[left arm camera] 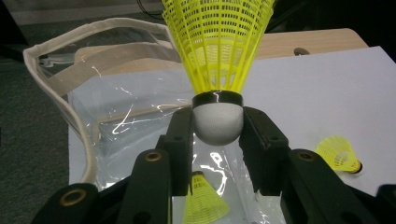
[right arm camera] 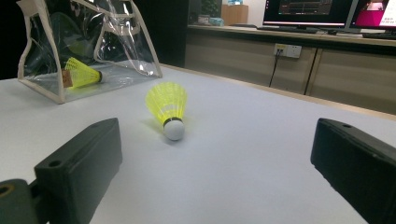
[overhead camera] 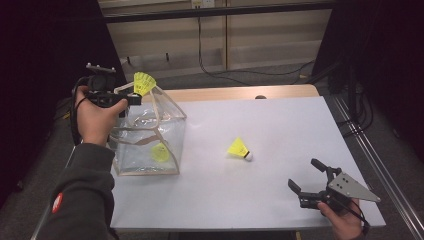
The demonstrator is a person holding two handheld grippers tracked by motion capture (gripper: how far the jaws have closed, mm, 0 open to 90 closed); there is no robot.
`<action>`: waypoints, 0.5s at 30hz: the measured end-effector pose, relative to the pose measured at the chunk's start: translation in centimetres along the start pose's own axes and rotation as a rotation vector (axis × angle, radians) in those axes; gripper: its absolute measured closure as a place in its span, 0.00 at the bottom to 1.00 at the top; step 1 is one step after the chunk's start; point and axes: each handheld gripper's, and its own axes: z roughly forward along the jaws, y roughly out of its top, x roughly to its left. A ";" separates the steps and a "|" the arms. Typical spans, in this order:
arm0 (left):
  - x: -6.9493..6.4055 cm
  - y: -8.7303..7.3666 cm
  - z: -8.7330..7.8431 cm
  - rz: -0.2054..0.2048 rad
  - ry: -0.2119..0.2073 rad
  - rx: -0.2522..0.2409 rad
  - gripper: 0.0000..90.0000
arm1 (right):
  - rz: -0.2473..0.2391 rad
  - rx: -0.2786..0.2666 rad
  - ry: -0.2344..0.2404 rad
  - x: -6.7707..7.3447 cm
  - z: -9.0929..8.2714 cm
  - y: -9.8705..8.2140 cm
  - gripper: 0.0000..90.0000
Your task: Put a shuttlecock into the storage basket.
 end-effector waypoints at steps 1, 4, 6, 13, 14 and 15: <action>0.1 0.0 0.0 -0.003 0.000 -0.002 0.72 | 0.001 -0.001 -0.002 0.0 0.0 0.0 0.02; 0.2 0.0 0.2 0.001 0.008 0.007 0.72 | -0.001 -0.001 -0.001 0.0 0.0 0.0 0.02; 0.4 0.0 0.2 -0.006 0.008 0.003 0.72 | -0.004 0.000 -0.001 -0.1 0.0 0.0 0.02; 0.7 0.1 0.5 -0.025 0.027 -0.007 0.72 | 0.001 -0.001 -0.001 0.0 0.0 0.0 0.02; 0.8 0.1 0.5 -0.026 0.030 -0.008 0.72 | 0.000 -0.001 -0.002 -0.1 0.0 0.0 0.02; 0.9 0.1 0.4 -0.031 0.035 -0.012 0.72 | 0.001 -0.001 -0.003 -0.1 0.0 0.0 0.02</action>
